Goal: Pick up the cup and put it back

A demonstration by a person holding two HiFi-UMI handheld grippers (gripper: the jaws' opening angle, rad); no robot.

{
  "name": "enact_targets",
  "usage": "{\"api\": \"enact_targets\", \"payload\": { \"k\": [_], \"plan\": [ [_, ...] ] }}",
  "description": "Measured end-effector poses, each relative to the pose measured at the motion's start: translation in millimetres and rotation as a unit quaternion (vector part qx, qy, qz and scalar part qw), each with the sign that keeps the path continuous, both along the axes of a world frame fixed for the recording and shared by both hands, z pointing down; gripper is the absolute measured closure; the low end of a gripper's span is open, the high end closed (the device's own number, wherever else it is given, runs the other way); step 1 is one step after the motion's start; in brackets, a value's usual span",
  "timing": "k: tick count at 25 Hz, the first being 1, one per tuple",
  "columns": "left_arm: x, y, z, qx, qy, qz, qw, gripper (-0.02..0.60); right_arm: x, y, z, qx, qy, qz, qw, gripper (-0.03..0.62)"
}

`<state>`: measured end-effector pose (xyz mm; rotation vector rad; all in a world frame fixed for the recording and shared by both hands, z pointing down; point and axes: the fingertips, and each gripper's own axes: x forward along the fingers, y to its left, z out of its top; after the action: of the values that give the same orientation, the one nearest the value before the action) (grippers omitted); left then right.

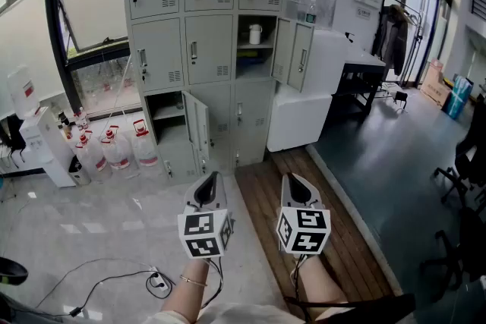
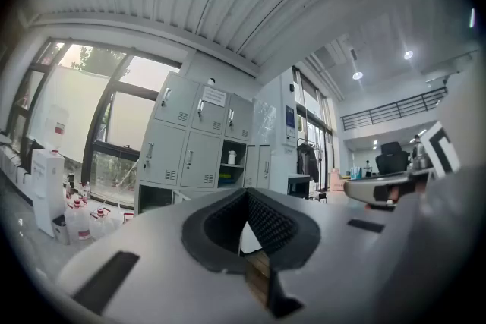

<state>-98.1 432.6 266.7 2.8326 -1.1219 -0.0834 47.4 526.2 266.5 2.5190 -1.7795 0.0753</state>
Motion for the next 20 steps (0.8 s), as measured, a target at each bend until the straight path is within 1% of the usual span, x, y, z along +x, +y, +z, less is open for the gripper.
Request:
{"api": "enact_targets", "payload": {
  "k": [9,13,17,20],
  "plan": [
    [-12.3,-24.8,8.7,-0.002,0.001,0.005,1.0000,0.578,-7.5,-19.3,10.3,-0.004,-0.002,0.014,1.000,0.605],
    [-21.5,-41.4,10.5,-0.006,0.002,0.010,0.9999,0.578,-14.9,-32.6,9.2,0.011,-0.017,0.011,1.000,0.603],
    [-29.3,-54.0,16.1,-0.013,-0.006,0.022,0.9997,0.578,-21.9,-43.6,14.3,0.001,-0.013,0.023,1.000,0.602],
    [-28.1,-66.6,21.3,-0.017,-0.002,0.023,0.9996,0.578,-21.3,-49.9,22.9,-0.010,-0.013,0.031,0.999,0.602]
  ]
}}
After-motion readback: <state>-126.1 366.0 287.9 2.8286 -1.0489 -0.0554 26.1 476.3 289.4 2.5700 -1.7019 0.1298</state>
